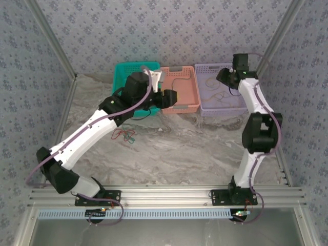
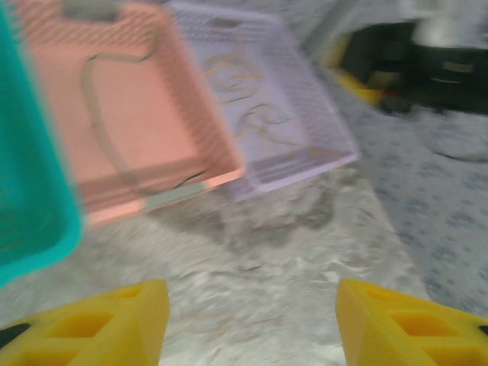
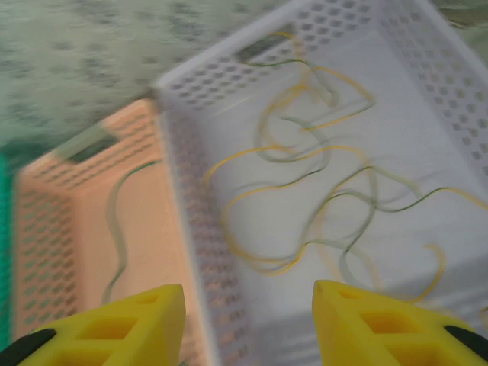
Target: Untangle the cables
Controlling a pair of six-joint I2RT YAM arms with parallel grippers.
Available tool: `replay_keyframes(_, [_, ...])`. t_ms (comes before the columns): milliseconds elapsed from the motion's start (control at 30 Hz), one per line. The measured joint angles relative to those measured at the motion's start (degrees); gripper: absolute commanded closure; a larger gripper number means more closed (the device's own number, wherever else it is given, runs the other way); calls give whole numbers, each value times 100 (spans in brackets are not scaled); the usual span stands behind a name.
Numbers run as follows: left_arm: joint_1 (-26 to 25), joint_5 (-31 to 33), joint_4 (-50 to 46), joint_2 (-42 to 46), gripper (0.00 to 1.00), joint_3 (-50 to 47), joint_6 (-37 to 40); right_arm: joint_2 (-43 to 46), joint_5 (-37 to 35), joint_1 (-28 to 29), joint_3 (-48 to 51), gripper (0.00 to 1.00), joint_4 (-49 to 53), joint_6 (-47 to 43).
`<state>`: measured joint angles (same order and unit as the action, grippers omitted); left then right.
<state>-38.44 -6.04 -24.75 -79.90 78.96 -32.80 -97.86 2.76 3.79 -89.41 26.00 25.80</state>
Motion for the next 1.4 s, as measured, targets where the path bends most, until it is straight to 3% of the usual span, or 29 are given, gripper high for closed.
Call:
replay_keyframes(133, [817, 463, -317, 533, 44, -1329, -409, 1397, 24, 1325, 1423, 57, -627, 33])
replay_keyframes(233, [1462, 691, -417, 946, 44, -2371, -741, 1657, -28, 2623, 2122, 57, -1021, 262])
replay_keyframes(367, [2404, 758, -393, 1475, 40, -3591, -1134, 1279, -107, 4127, 2765, 52, -1451, 1043])
replay_keyframes(533, [3228, 367, -101, 1663, 38, -4175, -1510, 260, -197, 5093, 2723, 49, -2129, 2341])
replay_keyframes(833, [3383, -44, 575, 1410, 41, -4295, -1587, -1357, -374, 5401, 1932, 50, -3075, 4374])
replay_keyframes(1100, [3394, -254, 807, 1303, 43, -4402, -1475, -1996, -407, 5401, 1325, 53, -3477, 5206])
replay_keyframes(1400, [3394, -302, 874, 1294, 45, -4524, -1355, -2337, -411, 5401, 1274, 57, -3541, 5777])
